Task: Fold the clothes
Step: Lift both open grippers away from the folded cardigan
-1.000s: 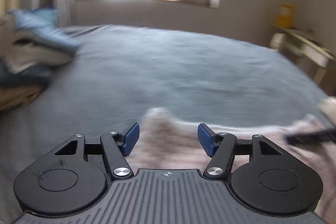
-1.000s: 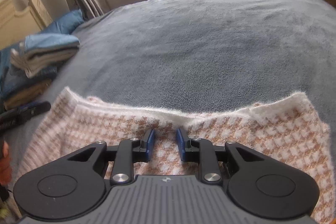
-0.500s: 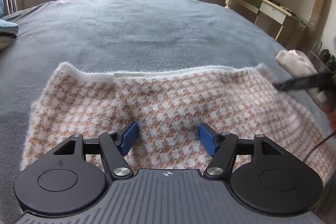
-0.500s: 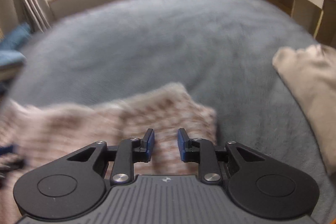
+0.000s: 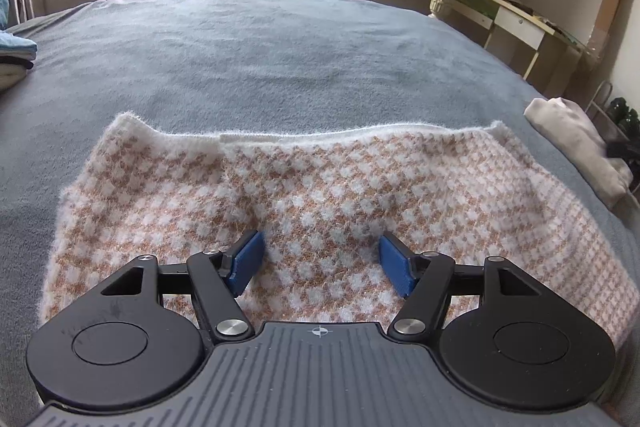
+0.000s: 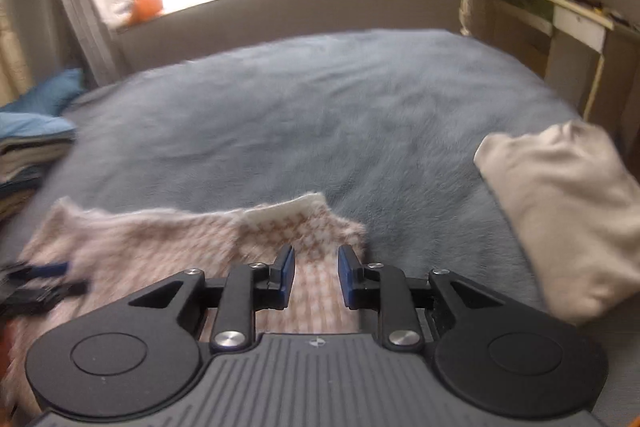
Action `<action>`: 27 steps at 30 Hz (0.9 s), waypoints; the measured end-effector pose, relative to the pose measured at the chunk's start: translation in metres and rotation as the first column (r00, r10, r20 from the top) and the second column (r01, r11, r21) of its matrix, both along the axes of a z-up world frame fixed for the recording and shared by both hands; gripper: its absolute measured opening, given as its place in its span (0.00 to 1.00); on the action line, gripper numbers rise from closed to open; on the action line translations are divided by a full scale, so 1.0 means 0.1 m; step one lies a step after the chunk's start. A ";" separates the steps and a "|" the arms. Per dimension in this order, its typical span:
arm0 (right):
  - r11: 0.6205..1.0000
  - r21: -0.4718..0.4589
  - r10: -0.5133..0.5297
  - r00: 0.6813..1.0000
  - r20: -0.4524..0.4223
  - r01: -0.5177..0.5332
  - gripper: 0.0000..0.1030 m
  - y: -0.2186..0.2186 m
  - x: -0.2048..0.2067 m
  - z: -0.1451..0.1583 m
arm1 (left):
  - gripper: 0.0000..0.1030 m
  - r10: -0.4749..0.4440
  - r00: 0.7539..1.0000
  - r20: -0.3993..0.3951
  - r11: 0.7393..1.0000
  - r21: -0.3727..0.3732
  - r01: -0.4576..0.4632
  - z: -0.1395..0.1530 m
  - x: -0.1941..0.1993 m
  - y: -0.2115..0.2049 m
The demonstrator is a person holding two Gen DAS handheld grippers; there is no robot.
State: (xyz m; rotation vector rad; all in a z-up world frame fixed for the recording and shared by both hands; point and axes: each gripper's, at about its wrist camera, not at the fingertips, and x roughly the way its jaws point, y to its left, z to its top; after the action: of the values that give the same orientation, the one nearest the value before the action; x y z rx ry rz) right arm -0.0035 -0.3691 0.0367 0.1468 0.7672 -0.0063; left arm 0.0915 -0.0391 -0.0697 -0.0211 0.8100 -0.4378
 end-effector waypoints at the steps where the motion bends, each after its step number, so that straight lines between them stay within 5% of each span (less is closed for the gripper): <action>1: 0.999 -0.005 0.045 0.999 -0.008 -0.045 0.24 0.01 -0.12 0.07 | 0.64 0.002 1.000 -0.001 1.000 0.000 -0.002 0.00 0.00 0.00; 7: 0.947 -0.048 0.305 0.937 -0.168 -0.317 0.23 0.30 -0.57 -0.06 | 0.64 0.023 1.000 -0.008 1.000 0.000 -0.023 0.00 -0.01 0.00; 12: 0.938 -0.122 0.257 0.888 -0.380 -0.324 0.23 0.37 -0.52 -0.87 | 0.64 0.033 0.999 -0.007 0.998 -0.051 -0.033 0.02 -0.04 0.12; 19: 0.926 -0.175 0.261 0.900 -0.348 -0.336 0.23 0.60 -0.40 -0.24 | 0.68 0.063 0.997 0.034 0.995 -0.077 -0.060 0.24 -0.13 0.44; 21: 0.912 -0.130 0.337 0.891 -0.304 -0.389 0.23 0.74 -0.40 -0.06 | 0.68 0.074 0.996 0.049 0.996 -0.061 -0.071 0.29 -0.16 0.50; 25: 0.820 -0.056 0.542 0.803 -0.248 -0.570 0.23 1.24 -0.40 -0.10 | 0.68 0.025 0.998 0.051 0.998 -0.060 -0.022 0.36 -0.26 0.52; 27: 0.774 -0.082 0.579 0.754 -0.309 -0.628 0.23 1.47 -0.36 -0.38 | 0.68 -0.008 0.998 0.059 1.000 -0.021 0.009 0.35 -0.34 0.49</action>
State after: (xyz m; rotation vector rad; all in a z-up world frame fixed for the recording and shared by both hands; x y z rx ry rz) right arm -0.0390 -0.2221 -0.0010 -0.2957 1.0556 0.5390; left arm 0.0576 0.0096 -0.0346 -0.0244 0.7480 -0.4531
